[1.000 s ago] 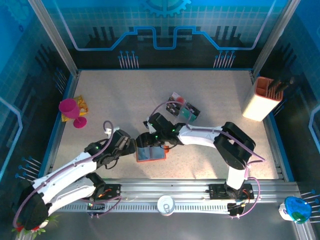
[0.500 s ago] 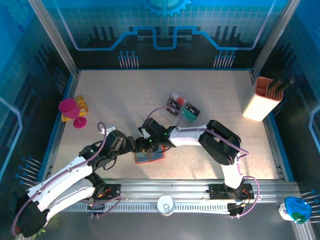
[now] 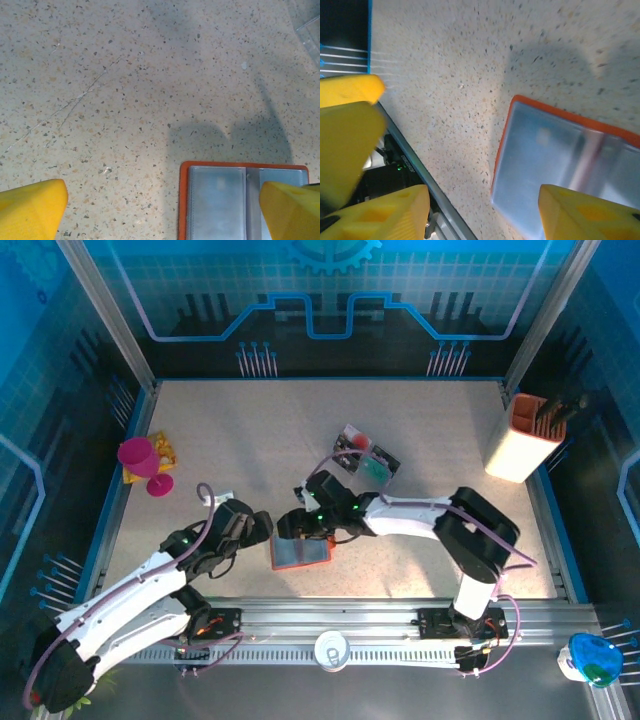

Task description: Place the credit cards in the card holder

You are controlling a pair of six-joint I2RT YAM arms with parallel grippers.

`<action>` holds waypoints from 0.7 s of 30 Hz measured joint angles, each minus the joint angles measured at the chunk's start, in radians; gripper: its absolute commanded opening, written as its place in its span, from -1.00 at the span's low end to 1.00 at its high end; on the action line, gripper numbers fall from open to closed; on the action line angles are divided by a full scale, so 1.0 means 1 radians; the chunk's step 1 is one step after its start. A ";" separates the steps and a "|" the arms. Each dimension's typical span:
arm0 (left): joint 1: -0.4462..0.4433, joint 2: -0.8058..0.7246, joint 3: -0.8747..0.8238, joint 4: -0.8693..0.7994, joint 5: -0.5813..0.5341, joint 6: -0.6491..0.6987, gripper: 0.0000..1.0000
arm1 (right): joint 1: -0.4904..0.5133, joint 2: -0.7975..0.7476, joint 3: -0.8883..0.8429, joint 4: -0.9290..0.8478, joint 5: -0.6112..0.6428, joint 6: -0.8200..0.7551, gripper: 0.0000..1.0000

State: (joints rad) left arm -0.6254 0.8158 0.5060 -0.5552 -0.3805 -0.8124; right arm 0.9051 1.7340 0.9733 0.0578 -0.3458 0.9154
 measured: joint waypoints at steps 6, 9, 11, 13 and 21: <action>0.000 0.048 0.015 0.011 0.012 0.006 0.99 | -0.079 -0.176 -0.090 -0.092 0.074 -0.067 0.20; 0.000 0.084 0.039 0.016 0.020 0.010 0.98 | -0.095 -0.211 -0.092 -0.190 0.151 -0.128 0.21; 0.000 0.108 0.052 0.024 0.026 0.010 0.98 | -0.095 -0.214 -0.084 -0.257 0.198 -0.168 0.21; 0.000 0.128 0.060 0.031 0.034 0.010 0.99 | -0.095 -0.210 -0.079 -0.315 0.239 -0.205 0.21; 0.000 0.196 0.097 0.045 0.059 0.029 0.99 | -0.091 -0.123 -0.067 -0.402 0.295 -0.275 0.08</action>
State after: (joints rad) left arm -0.6254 1.0115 0.6025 -0.5098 -0.3214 -0.7837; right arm 0.8139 1.6112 0.9062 -0.3443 -0.0505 0.6403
